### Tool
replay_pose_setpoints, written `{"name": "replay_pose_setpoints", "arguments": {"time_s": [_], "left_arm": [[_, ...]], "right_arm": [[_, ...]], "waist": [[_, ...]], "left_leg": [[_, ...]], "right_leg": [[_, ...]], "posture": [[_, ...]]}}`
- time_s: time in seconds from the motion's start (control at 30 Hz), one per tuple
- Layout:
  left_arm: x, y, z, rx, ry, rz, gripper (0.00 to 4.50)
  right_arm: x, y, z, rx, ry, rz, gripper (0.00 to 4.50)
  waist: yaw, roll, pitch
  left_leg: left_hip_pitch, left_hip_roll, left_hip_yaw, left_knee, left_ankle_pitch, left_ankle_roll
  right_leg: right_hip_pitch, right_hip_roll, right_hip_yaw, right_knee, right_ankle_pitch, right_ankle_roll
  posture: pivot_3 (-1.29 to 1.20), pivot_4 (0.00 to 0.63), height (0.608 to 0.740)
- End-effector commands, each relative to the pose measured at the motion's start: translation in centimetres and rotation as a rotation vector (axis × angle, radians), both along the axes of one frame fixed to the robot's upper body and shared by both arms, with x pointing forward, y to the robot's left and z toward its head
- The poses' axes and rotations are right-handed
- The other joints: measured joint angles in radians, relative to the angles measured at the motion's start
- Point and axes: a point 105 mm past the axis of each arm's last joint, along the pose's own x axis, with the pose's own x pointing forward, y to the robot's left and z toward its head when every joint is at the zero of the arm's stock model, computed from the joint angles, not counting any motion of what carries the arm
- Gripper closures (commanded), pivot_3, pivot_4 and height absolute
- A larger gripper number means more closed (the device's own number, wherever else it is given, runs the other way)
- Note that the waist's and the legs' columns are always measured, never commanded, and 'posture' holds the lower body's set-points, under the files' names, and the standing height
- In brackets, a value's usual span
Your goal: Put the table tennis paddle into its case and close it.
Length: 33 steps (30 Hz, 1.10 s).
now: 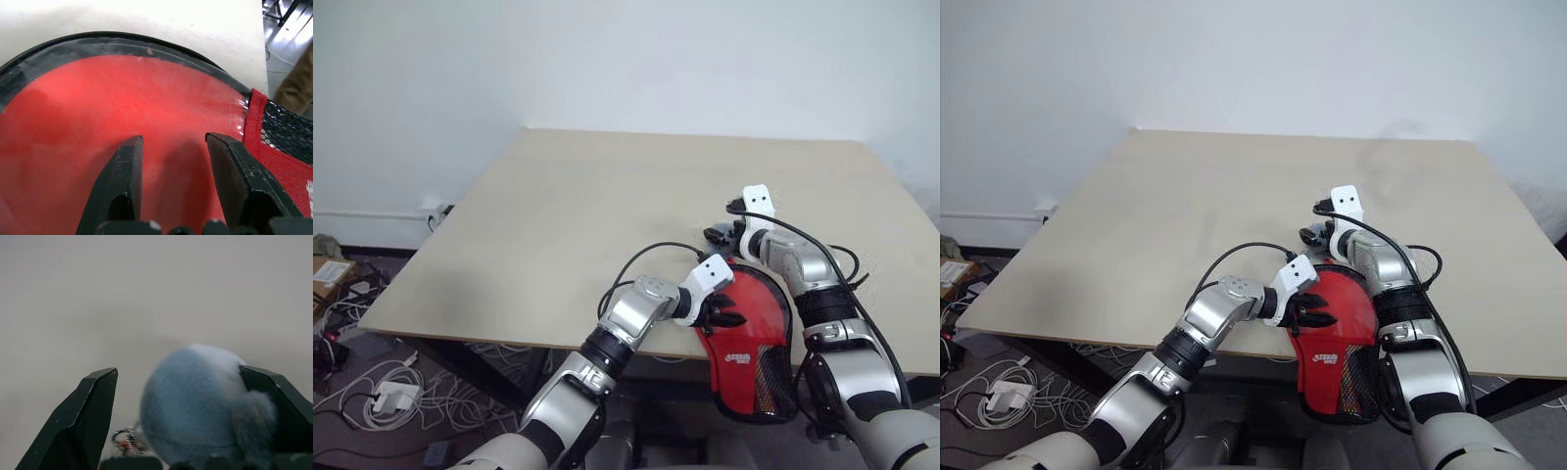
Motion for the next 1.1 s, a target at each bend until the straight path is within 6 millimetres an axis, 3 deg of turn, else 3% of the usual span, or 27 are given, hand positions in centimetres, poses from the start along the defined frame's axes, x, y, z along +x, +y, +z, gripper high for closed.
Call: {"name": "replay_pose_setpoints", "arguments": {"time_s": [0.03,0.2,0.3,0.5,0.67,1.1], "left_arm": [[-0.2,0.5,-1.5,0.090,0.003,0.008,2.38],[0.0,0.6,-2.1,0.136,0.000,0.020,2.38],[0.1,0.7,-2.7,0.193,0.010,0.023,2.38],[0.1,0.8,-3.4,0.248,0.014,0.028,2.38],[-0.1,0.9,-3.7,0.261,0.031,0.021,2.38],[-0.4,1.1,-4.1,0.262,0.075,0.023,2.38]], "right_arm": [[0.8,-0.1,1.4,-0.052,-0.044,-0.002,0.36],[0.7,-0.1,1.2,-0.062,-0.030,-0.004,0.36],[0.6,-0.3,0.7,-0.084,-0.016,-0.022,0.90],[0.4,-0.5,0.9,-0.077,-0.036,-0.048,2.99],[0.2,-1.6,1.8,-0.060,-0.093,-0.111,4.30],[0.0,-8.3,3.3,-0.029,-0.207,-0.440,4.40]], "waist": [[-0.001,0.001,0.000],[0.000,0.001,-0.001],[0.000,0.001,-0.001],[0.000,0.001,-0.001],[0.001,0.001,-0.001],[0.004,0.001,-0.001]], "left_leg": [[0.000,0.000,0.000,0.000,0.000,0.000],[0.002,0.000,0.000,-0.001,0.000,0.000],[0.003,0.000,0.000,-0.001,0.000,0.000],[0.010,0.000,0.000,-0.005,0.000,0.000],[0.012,-0.002,-0.001,-0.007,0.000,0.000],[0.012,-0.003,-0.001,-0.008,0.000,0.000]], "right_leg": [[0.000,0.000,0.000,0.000,0.000,0.000],[0.001,0.000,0.001,0.000,0.000,0.000],[0.002,0.000,0.001,0.000,0.000,0.001],[0.007,0.000,0.003,0.000,-0.002,0.003],[0.008,-0.001,0.005,-0.001,-0.002,0.003],[0.007,-0.002,0.007,-0.002,-0.002,0.002]], "posture": [[0.00,0.000,0.740],[0.00,0.000,0.740],[0.00,0.000,0.740],[0.00,0.000,0.740],[0.00,0.000,0.740],[0.00,0.000,0.740]]}}
